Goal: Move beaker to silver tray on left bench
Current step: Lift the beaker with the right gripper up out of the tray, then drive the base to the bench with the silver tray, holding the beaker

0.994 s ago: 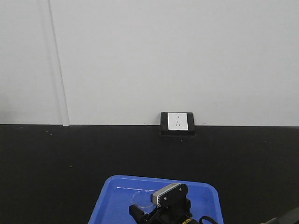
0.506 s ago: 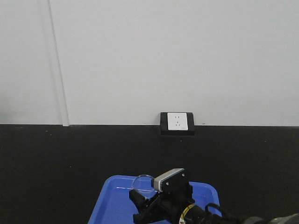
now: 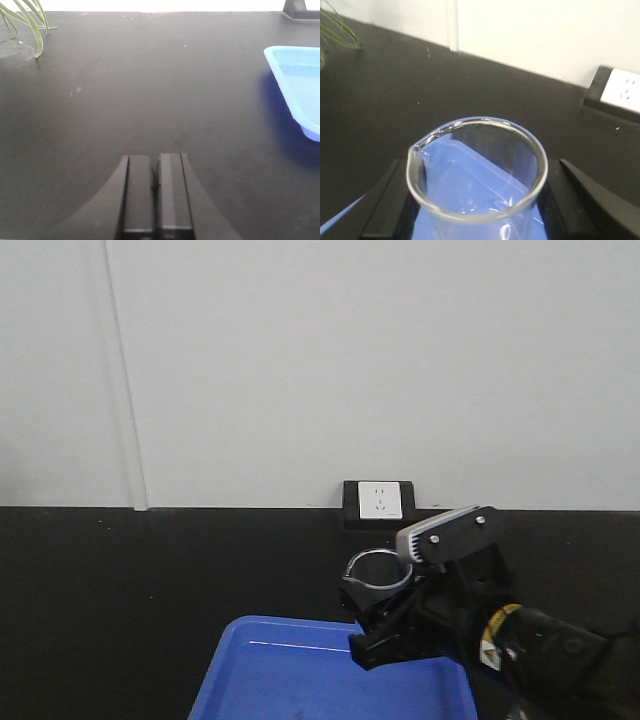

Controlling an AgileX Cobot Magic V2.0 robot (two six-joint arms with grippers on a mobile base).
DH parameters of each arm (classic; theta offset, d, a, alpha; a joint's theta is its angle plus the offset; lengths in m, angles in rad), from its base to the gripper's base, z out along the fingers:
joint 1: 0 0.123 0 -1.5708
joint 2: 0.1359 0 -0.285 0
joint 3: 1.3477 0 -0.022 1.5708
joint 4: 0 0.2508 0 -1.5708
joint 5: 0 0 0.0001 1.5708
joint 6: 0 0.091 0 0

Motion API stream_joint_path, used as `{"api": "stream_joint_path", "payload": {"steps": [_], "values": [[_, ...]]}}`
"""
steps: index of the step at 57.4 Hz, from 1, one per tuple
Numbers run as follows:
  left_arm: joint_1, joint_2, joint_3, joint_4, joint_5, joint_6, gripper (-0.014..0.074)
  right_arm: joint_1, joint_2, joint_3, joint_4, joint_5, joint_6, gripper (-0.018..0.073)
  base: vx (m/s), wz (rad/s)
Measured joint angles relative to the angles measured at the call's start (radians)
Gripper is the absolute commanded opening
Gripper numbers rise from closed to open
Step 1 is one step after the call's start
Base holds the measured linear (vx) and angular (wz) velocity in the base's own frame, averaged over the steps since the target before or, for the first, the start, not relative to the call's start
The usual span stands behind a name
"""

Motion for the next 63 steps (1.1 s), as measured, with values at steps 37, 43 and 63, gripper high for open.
{"api": "stream_joint_path", "payload": {"steps": [37,43,63], "values": [[0.0,0.0,0.0,0.0,0.0,0.0,0.0001,0.0,-0.493,0.375,0.001,0.026,0.0,-0.0008,0.0,0.0],[0.0,0.0,0.0,0.0,0.0,0.0,0.0001,0.0,-0.51,0.376,0.001,0.027,0.0,-0.0008,0.0,0.0],[0.0,0.0,0.0,0.0,0.0,0.0,0.0001,0.0,-0.512,0.376,0.002,0.027,-0.001,-0.0008,0.0,0.0]]}}
